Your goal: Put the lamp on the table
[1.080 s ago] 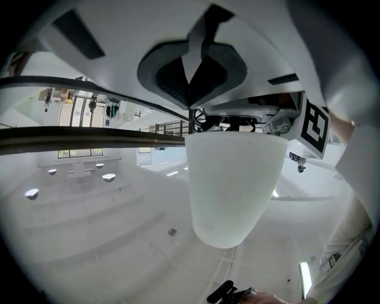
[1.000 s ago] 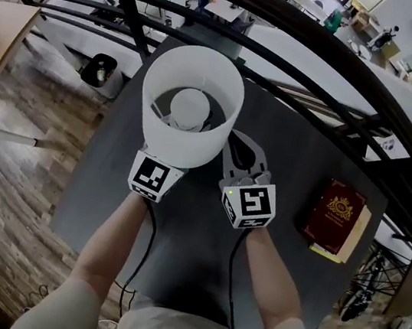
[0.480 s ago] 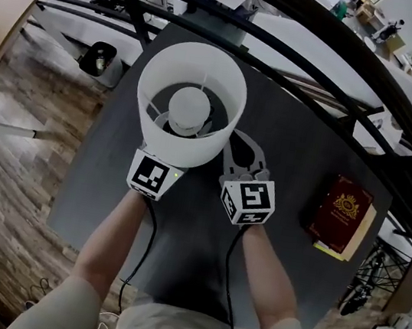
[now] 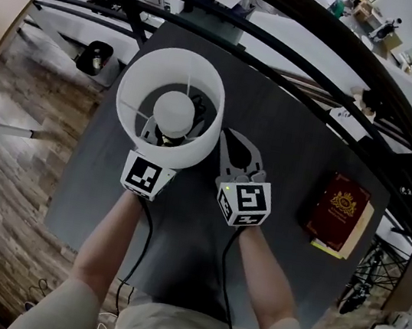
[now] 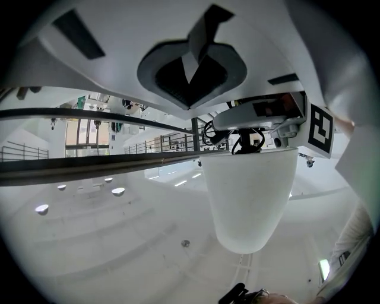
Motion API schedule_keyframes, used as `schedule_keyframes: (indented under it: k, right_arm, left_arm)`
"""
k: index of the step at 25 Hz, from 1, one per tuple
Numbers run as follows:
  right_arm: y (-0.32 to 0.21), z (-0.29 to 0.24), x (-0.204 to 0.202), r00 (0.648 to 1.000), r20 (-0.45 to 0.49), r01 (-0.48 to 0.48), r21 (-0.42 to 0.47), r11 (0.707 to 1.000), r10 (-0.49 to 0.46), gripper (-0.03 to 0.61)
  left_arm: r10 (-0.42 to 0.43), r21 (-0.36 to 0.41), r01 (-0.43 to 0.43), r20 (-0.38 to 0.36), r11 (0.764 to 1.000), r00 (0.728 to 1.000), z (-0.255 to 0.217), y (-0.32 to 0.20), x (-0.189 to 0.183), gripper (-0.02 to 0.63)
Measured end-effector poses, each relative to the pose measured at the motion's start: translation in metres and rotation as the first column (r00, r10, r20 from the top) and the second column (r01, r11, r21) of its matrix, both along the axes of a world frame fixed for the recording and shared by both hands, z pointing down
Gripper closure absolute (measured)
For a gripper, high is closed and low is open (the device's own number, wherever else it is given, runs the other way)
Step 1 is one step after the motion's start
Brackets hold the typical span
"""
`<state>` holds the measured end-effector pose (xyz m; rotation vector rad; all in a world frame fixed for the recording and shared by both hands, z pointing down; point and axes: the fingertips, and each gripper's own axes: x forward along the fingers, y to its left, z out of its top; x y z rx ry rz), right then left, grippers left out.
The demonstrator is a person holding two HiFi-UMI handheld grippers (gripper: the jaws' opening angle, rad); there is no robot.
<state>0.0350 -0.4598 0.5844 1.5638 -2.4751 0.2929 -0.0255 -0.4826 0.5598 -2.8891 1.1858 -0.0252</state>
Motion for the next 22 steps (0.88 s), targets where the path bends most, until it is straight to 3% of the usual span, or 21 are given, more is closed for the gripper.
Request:
schedule_keyframes:
  k: [4, 7, 11, 16, 22]
  right_arm:
    - [0.009, -0.005, 0.005, 1.0, -0.009, -0.007, 0.018, 1.0, 0.007, 0.577]
    - [0.008, -0.009, 0.003, 1.0, 0.006, -0.017, 0.023, 1.0, 0.017, 0.577]
    - [0.015, -0.022, 0.007, 0.998, -0.043, -0.044, 0.081, 0.996, 0.048, 0.577]
    - [0.021, -0.031, 0.015, 0.998, -0.033, -0.053, 0.074, 0.996, 0.056, 0.577]
    - [0.042, -0.044, 0.015, 0.998, -0.039, -0.037, 0.068, 0.997, 0.04, 0.577]
  left_arm:
    - [0.003, -0.004, -0.003, 0.036, 1.0, 0.999, 0.007, 0.007, 0.006, 0.48]
    - [-0.023, -0.022, 0.024, 0.037, 0.999, 0.999, 0.007, 0.005, 0.002, 0.459]
    - [-0.078, -0.049, 0.08, 0.045, 0.996, 0.996, 0.011, 0.011, -0.006, 0.439]
    - [-0.132, -0.085, 0.131, -0.007, 0.988, 0.991, 0.008, 0.019, -0.016, 0.405]
    - [-0.177, -0.17, 0.18, 0.036, 0.969, 0.984, 0.032, 0.047, -0.03, 0.367]
